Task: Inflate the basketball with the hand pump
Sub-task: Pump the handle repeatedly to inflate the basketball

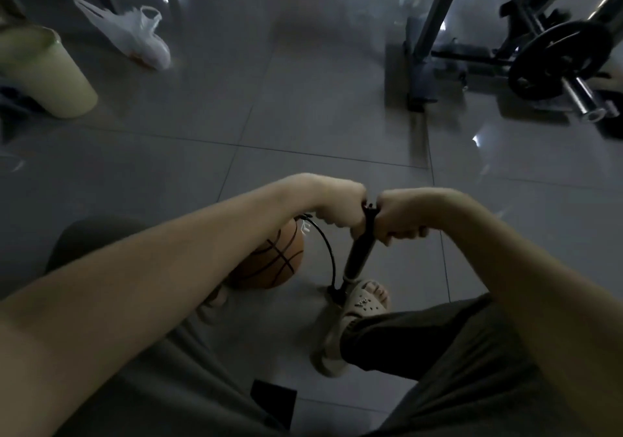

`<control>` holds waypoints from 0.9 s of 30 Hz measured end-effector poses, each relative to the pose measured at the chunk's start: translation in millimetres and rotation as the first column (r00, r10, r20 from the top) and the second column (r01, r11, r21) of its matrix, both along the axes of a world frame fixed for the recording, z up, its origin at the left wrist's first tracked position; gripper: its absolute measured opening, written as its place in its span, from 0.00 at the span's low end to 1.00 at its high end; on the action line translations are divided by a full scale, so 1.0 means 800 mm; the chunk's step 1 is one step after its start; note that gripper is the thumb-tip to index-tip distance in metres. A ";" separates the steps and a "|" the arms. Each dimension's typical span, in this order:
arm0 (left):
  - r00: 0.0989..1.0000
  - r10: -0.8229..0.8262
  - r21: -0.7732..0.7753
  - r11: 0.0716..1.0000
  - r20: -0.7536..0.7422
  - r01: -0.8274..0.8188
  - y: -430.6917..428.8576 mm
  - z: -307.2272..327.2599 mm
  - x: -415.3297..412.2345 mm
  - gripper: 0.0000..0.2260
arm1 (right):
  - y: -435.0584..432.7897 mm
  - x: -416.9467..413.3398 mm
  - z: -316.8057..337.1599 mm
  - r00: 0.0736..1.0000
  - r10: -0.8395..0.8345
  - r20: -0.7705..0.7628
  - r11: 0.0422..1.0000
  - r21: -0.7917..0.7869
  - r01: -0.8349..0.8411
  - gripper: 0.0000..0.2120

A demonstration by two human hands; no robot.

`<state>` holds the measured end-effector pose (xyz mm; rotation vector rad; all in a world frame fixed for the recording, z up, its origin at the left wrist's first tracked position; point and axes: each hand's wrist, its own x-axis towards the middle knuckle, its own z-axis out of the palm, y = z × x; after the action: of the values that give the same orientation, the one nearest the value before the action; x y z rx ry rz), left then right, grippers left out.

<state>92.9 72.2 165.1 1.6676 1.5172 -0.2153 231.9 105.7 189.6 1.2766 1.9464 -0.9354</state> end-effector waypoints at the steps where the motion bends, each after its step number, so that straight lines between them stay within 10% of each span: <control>1: 1.000 0.012 0.005 1.000 0.002 -0.012 0.004 0.003 0.000 0.06 | 0.005 -0.002 0.000 1.000 -0.003 0.001 1.000 -0.001 0.003 0.03; 14: 0.991 0.012 0.093 0.996 -0.136 0.001 -0.074 -0.192 0.029 0.09 | -0.063 0.013 -0.223 1.000 0.023 0.016 0.992 0.121 -0.025 0.08; 27: 0.982 -0.140 -0.079 0.988 -0.129 0.130 -0.114 -0.151 0.026 0.03 | -0.113 0.009 -0.164 0.994 0.097 0.052 0.993 0.069 -0.100 0.11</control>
<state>113.5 -19.0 44.4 1.7298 1.4772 -0.4574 239.5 15.5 58.1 1.2192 2.0015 -0.7862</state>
